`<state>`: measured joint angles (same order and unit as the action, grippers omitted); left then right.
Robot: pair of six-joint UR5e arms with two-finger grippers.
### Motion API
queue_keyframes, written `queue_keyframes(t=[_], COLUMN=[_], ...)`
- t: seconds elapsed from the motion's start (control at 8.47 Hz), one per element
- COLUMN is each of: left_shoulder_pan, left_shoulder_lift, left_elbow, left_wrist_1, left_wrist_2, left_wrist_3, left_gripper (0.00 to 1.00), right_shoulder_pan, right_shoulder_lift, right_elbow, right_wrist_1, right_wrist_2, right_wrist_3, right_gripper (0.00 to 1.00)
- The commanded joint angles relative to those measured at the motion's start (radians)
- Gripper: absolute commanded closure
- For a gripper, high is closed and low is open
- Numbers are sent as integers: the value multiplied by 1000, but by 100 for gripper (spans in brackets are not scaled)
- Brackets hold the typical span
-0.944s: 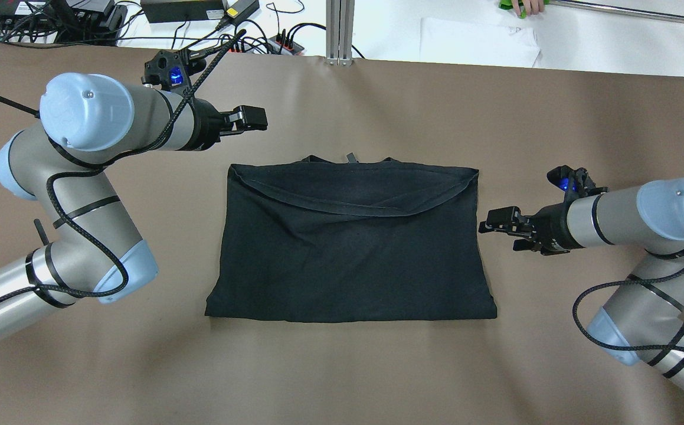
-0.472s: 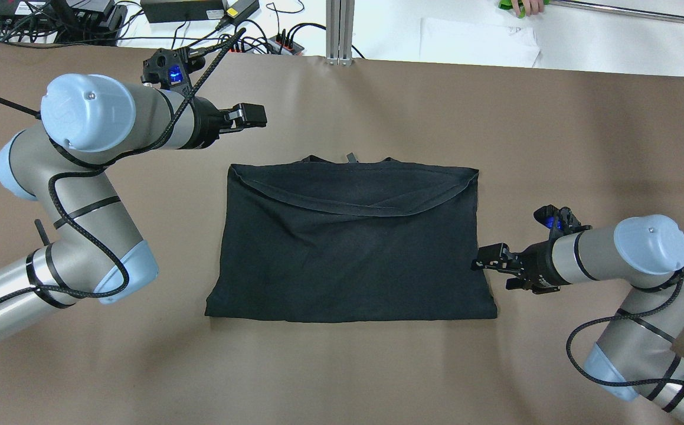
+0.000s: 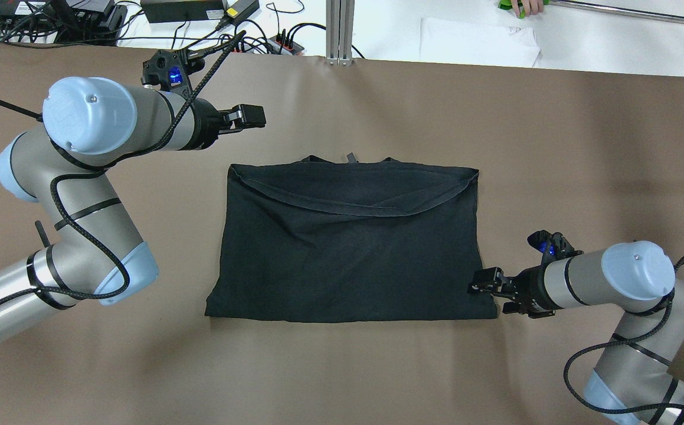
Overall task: Fold clothes
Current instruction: 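Move the right gripper to the folded shirt's corner nearest it while the left withdraws, then grasp the corner with the right gripper and drag it, turning the shirt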
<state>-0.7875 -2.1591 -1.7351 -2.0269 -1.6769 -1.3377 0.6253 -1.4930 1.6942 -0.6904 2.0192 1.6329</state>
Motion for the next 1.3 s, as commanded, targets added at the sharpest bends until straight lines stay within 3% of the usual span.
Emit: queue_keyframes(t=[0.0, 0.12, 0.24, 0.83, 1.18], left_shoulder_pan=[5, 5, 5, 5, 5], left_shoulder_lift=[-2, -2, -2, -5, 2], left_elbow=[0, 2, 2, 14, 14], left_wrist_1=[-1, -1, -1, 1, -1], left_wrist_2=[8, 8, 22, 28, 55], left_wrist_3=[0, 0, 0, 2, 0], left_gripper=[0, 0, 0, 0, 0], right_shoulder_pan=[-12, -9, -6, -16, -189], right_shoulder_lift=[-4, -4, -4, -36, -18], right_elbow=[2, 4, 18, 195, 330], right_wrist_1=[0, 0, 0, -9, -5], right_wrist_2=[-11, -8, -1, 107, 122], right_wrist_3=[2, 2, 2, 60, 91], right_gripper=[57, 92, 100, 100, 100])
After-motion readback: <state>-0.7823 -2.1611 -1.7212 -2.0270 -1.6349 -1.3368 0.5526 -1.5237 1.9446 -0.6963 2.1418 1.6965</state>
